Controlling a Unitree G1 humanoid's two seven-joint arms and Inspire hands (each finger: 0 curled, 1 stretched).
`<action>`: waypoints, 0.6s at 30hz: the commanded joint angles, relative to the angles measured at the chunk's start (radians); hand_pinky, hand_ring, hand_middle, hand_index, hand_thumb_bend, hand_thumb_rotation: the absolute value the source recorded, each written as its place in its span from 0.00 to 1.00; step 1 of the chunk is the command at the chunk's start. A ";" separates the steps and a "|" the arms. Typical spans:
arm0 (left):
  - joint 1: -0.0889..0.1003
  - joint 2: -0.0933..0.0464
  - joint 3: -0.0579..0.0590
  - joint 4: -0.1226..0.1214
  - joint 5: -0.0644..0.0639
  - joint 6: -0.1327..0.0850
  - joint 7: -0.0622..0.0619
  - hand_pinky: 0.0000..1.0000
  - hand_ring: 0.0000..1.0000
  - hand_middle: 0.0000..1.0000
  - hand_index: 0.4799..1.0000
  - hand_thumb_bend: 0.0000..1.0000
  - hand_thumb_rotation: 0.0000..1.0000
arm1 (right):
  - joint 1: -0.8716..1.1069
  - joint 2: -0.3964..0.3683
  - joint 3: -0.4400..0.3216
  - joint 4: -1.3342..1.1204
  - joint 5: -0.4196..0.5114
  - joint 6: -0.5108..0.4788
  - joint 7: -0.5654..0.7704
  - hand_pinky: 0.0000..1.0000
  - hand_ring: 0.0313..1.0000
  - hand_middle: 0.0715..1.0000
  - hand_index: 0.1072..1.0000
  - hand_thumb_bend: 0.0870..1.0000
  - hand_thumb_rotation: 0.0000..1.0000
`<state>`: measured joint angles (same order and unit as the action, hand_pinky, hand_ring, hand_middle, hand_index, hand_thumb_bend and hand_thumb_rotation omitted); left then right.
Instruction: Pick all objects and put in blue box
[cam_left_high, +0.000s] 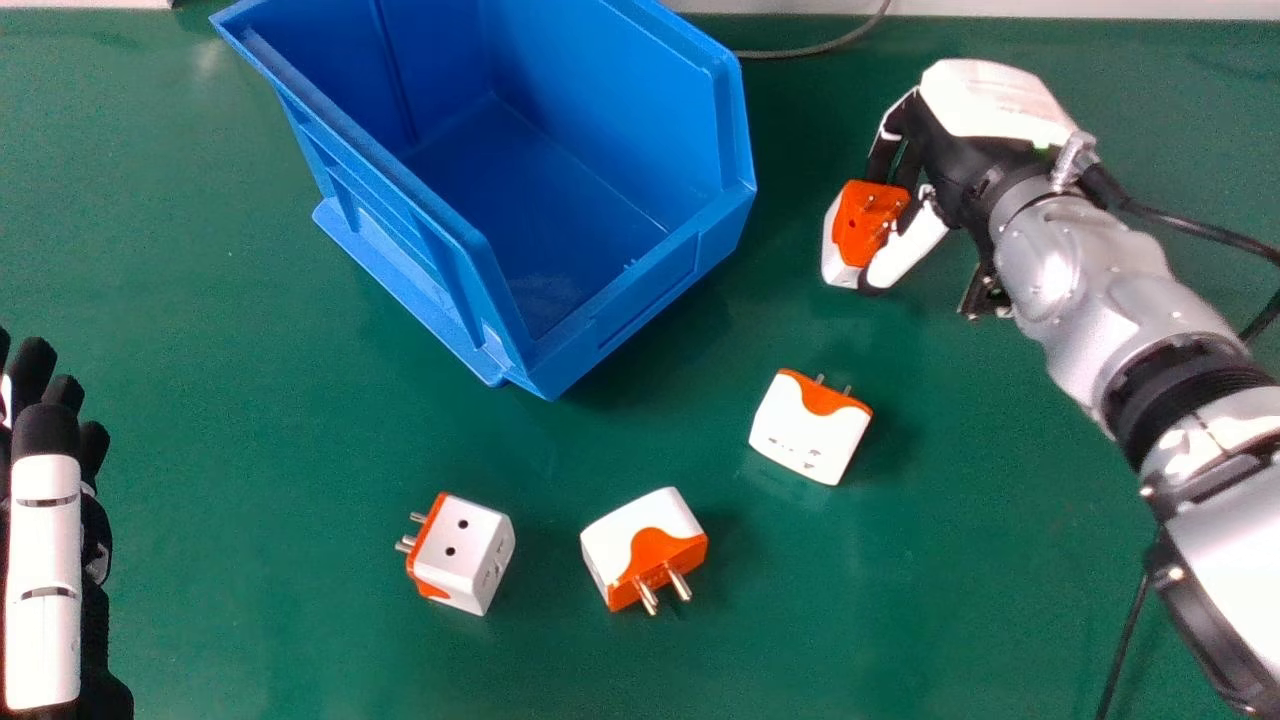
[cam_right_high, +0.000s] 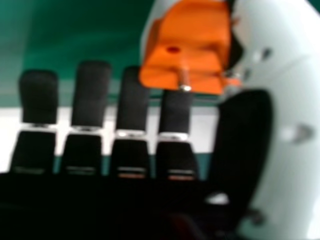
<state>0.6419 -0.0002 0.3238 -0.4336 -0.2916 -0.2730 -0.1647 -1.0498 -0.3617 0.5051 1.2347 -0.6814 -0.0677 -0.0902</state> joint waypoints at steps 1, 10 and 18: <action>0.003 -0.009 -0.002 -0.008 0.012 -0.015 0.013 1.00 1.00 1.00 1.00 0.51 1.00 | -0.009 -0.048 0.012 -0.040 -0.022 -0.037 -0.019 0.32 0.45 0.53 0.48 0.44 0.00; 0.004 -0.010 -0.011 -0.015 0.013 0.007 0.019 1.00 1.00 1.00 1.00 0.51 1.00 | 0.059 -0.159 -0.010 -0.212 -0.027 -0.105 0.008 0.32 0.44 0.50 0.45 0.44 0.00; -0.009 -0.005 -0.012 -0.007 0.012 0.007 0.015 1.00 1.00 1.00 1.00 0.53 1.00 | 0.270 -0.280 -0.108 -0.617 0.000 -0.087 0.094 0.32 0.44 0.51 0.44 0.44 0.00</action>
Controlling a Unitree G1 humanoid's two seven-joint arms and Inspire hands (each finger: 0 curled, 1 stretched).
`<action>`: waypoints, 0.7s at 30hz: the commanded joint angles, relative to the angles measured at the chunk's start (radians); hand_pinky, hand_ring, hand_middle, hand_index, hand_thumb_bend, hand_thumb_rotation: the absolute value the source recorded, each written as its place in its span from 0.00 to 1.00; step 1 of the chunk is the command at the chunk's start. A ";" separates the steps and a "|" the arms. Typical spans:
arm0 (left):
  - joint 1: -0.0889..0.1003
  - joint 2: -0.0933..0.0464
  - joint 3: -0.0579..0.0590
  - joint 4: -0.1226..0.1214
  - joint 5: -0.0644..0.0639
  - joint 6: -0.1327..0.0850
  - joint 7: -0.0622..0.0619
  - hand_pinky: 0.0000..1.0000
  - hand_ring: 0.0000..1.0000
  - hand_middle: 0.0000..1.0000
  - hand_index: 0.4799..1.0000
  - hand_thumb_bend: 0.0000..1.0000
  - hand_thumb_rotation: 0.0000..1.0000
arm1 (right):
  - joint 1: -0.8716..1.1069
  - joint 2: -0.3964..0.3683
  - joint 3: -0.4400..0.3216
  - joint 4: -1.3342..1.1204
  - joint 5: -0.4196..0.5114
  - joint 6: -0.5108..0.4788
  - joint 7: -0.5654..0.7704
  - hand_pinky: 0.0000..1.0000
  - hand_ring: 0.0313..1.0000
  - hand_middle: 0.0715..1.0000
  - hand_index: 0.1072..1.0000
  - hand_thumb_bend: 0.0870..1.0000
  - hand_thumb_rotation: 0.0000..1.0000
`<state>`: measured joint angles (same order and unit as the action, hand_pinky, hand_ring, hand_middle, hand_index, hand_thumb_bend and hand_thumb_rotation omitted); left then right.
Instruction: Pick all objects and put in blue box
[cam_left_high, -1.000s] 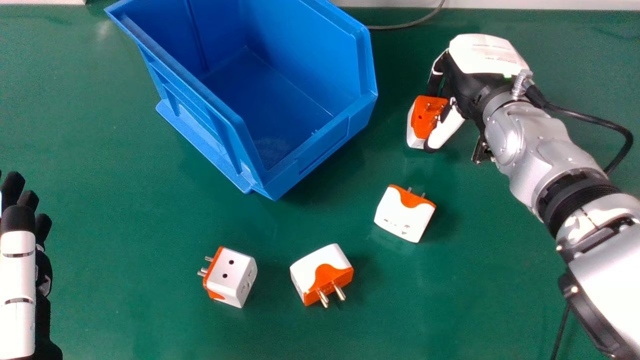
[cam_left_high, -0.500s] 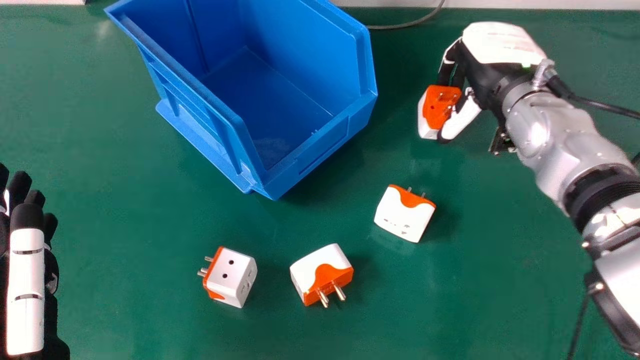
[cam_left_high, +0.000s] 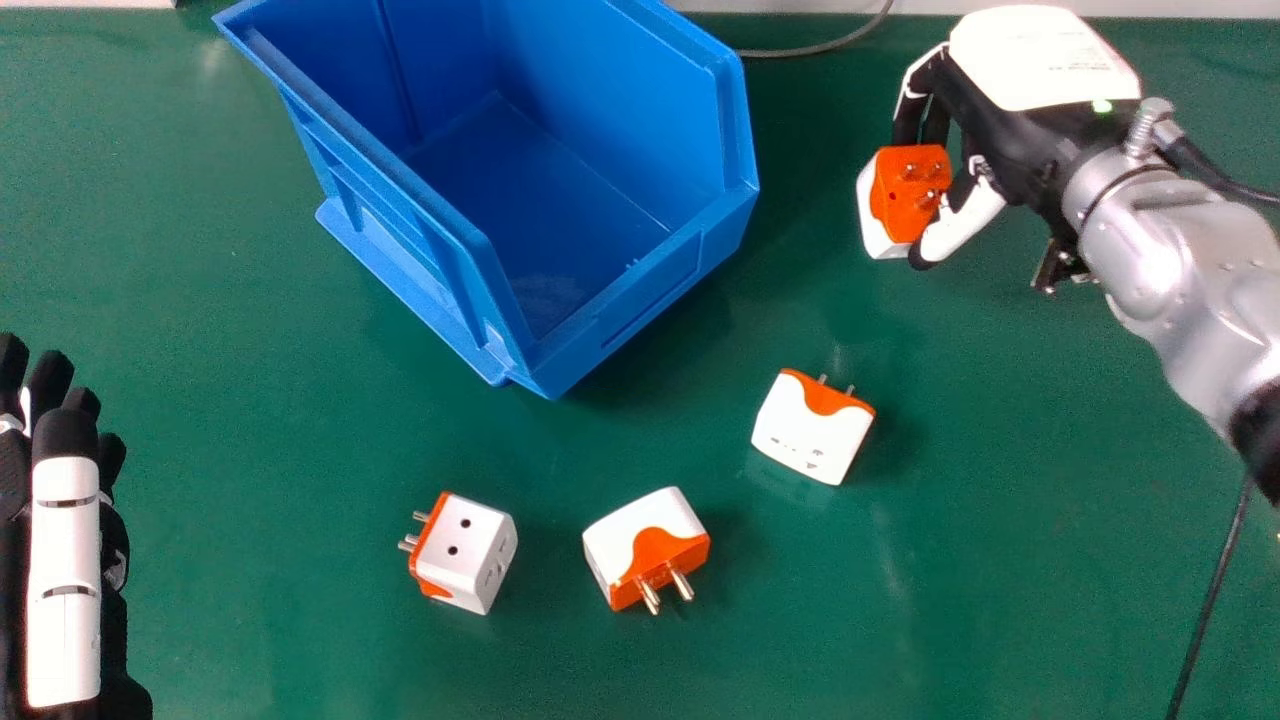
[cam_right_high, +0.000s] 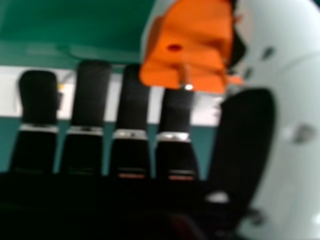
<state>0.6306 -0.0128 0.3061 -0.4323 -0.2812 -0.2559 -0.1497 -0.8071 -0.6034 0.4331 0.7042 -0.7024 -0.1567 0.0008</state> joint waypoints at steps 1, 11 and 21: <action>0.000 0.009 0.006 -0.006 0.002 -0.010 -0.001 1.00 1.00 1.00 1.00 0.53 1.00 | 0.061 -0.051 -0.052 -0.148 0.020 0.006 0.012 0.32 0.44 0.51 0.44 0.44 0.00; -0.041 0.036 0.009 0.033 0.007 -0.024 -0.018 1.00 1.00 1.00 1.00 0.55 1.00 | 0.314 -0.100 -0.179 -0.579 0.042 0.052 0.149 0.32 0.43 0.52 0.44 0.44 0.00; -0.064 0.038 0.009 0.041 0.004 -0.019 -0.019 1.00 1.00 1.00 1.00 0.58 1.00 | 0.431 -0.092 -0.249 -0.806 0.063 0.036 0.233 0.32 0.43 0.52 0.44 0.44 0.00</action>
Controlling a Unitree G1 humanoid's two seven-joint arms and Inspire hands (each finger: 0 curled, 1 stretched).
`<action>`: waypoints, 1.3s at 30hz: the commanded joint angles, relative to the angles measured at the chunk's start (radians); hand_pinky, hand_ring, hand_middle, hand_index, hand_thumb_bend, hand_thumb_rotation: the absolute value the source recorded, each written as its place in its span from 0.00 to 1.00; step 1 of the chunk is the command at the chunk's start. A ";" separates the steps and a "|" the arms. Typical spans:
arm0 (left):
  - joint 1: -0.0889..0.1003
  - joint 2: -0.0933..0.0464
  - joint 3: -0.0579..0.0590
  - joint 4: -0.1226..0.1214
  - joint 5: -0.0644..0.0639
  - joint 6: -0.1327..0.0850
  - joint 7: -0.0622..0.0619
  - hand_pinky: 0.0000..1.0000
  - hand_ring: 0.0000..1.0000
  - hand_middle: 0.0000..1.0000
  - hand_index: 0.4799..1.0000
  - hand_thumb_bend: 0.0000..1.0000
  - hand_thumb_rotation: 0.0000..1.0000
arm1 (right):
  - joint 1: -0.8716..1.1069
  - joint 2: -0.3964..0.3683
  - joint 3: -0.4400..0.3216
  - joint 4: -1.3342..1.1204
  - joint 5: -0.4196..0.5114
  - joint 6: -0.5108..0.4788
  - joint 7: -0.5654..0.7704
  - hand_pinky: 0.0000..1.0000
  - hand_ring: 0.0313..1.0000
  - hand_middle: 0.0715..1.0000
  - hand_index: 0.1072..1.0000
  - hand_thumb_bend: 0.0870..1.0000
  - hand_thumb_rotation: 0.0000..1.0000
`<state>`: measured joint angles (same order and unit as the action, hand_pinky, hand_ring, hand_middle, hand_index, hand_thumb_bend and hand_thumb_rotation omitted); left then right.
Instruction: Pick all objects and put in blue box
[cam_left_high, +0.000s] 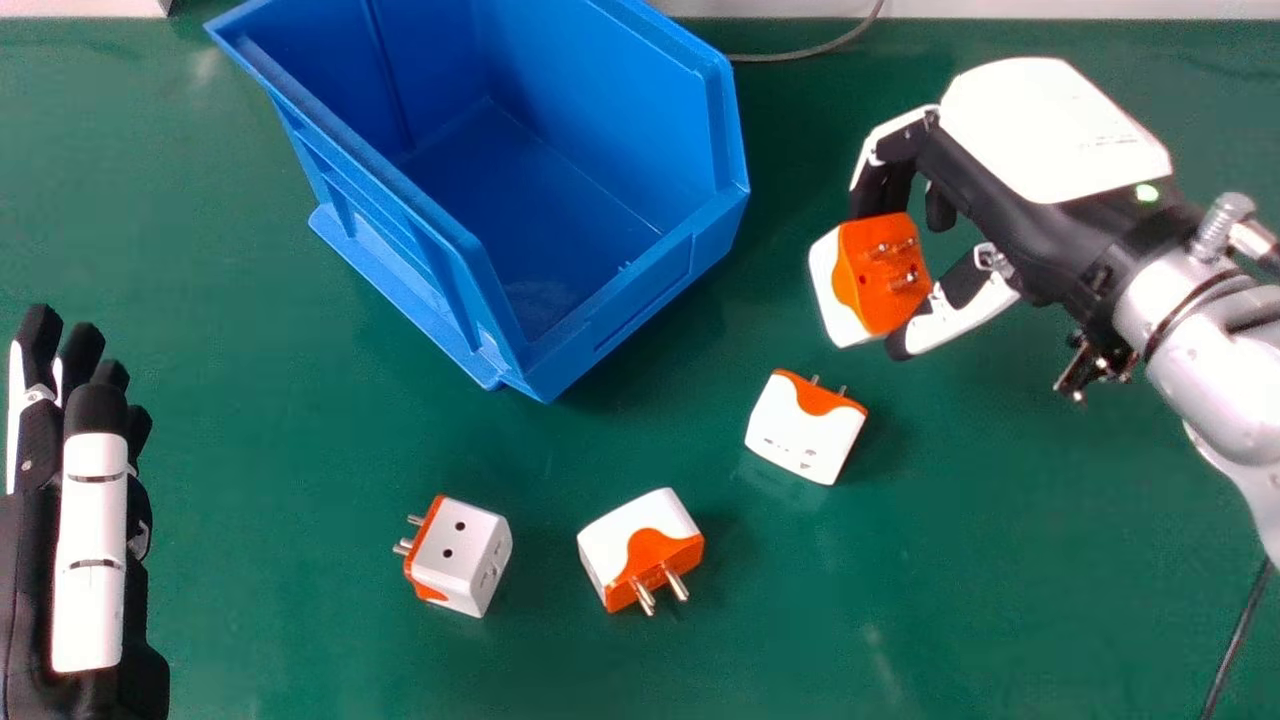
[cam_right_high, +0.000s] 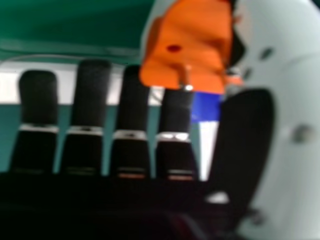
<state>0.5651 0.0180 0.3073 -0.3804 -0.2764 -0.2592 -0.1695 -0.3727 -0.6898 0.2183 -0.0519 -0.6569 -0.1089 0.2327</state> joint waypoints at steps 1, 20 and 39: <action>-0.001 0.007 0.007 -0.010 0.000 -0.018 0.000 1.00 1.00 1.00 1.00 0.58 1.00 | -0.002 -0.002 -0.034 -0.062 0.017 -0.021 0.000 0.32 0.43 0.52 0.44 0.44 0.00; 0.009 -0.004 -0.010 -0.043 0.025 0.003 0.035 1.00 1.00 1.00 1.00 0.55 1.00 | -0.179 0.149 0.052 -0.087 -0.010 -0.126 0.054 0.31 0.42 0.51 0.45 0.44 0.00; 0.001 -0.011 -0.024 -0.040 0.034 -0.002 0.046 1.00 1.00 1.00 1.00 0.54 1.00 | -0.387 0.351 0.147 0.196 -0.063 -0.198 -0.036 0.30 0.41 0.50 0.47 0.44 0.00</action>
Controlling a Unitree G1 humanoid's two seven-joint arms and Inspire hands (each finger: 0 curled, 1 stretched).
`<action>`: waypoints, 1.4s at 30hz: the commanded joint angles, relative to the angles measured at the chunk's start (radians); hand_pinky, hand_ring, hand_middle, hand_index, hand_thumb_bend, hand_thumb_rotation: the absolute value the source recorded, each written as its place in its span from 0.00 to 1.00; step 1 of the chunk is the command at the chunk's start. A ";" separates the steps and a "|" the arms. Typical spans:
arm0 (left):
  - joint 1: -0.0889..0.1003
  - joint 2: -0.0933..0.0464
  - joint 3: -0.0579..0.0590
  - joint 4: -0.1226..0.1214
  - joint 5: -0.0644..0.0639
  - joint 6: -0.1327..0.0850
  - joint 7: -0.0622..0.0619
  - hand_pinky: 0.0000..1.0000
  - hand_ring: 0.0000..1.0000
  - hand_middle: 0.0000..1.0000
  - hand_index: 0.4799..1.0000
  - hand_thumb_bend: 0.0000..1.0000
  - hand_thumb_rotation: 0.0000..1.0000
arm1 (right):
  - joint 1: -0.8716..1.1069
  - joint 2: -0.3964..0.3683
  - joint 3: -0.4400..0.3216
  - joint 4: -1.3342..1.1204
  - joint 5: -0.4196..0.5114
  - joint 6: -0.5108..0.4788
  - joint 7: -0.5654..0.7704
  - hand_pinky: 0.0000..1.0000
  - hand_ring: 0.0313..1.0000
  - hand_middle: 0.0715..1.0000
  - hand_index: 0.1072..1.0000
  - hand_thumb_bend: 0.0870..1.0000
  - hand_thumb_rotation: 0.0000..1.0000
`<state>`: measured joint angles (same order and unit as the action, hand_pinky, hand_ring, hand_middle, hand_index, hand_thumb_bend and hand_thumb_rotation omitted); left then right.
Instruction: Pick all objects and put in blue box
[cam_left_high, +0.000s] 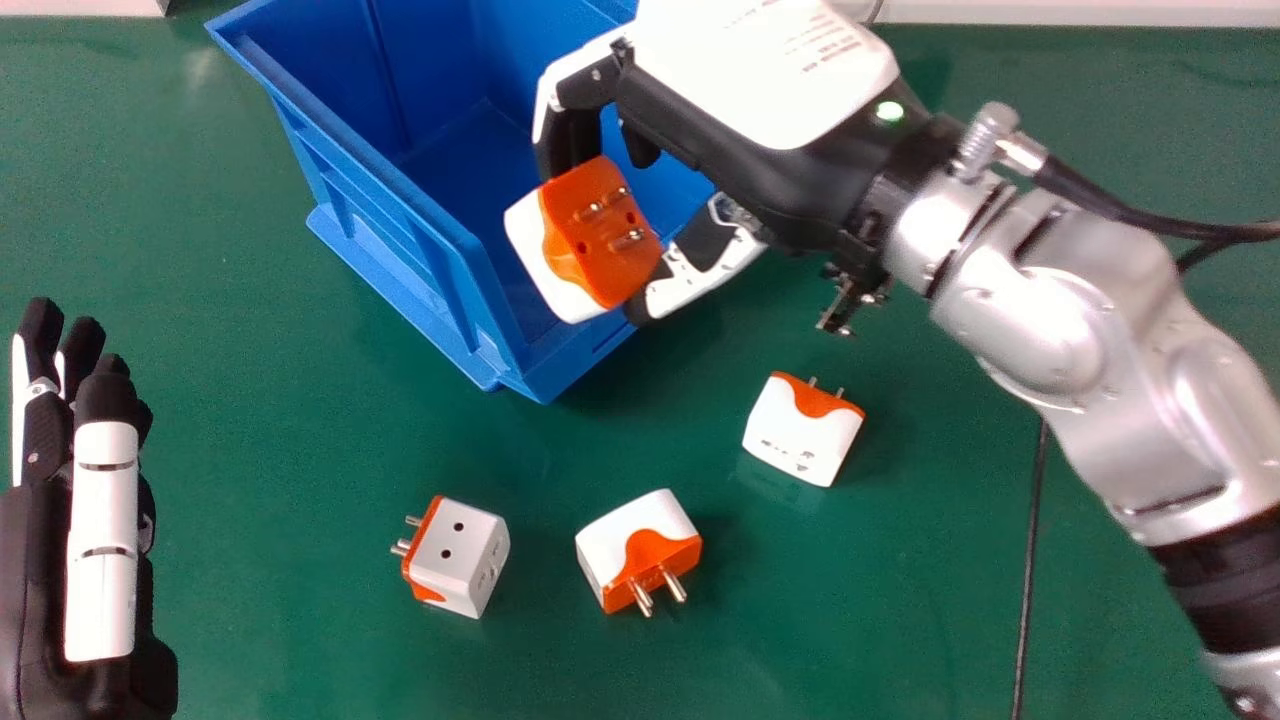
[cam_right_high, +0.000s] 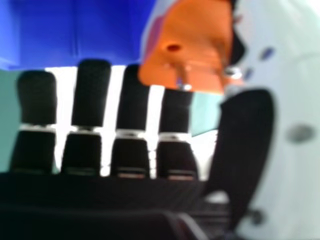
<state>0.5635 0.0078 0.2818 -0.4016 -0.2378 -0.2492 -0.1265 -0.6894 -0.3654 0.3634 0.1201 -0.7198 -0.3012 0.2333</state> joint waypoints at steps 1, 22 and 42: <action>0.002 -0.001 0.002 -0.019 -0.004 -0.013 0.003 1.00 1.00 1.00 1.00 0.54 1.00 | -0.092 0.044 0.007 0.062 0.000 0.004 -0.038 0.30 0.41 0.50 0.47 0.44 0.00; 0.005 0.009 0.014 -0.014 -0.004 -0.009 -0.001 1.00 1.00 1.00 1.00 0.55 1.00 | -0.473 0.206 0.155 0.795 -0.140 0.094 -0.340 0.31 0.41 0.50 0.47 0.44 0.00; 0.032 -0.001 -0.008 -0.033 -0.002 -0.004 0.013 1.00 1.00 1.00 1.00 0.59 1.00 | -0.596 0.301 0.244 1.123 -0.139 0.139 -0.457 0.32 0.42 0.50 0.47 0.44 0.00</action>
<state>0.5867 0.0079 0.2770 -0.4097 -0.2359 -0.2483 -0.1099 -1.2477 -0.0734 0.6010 1.2356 -0.8622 -0.1719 -0.2207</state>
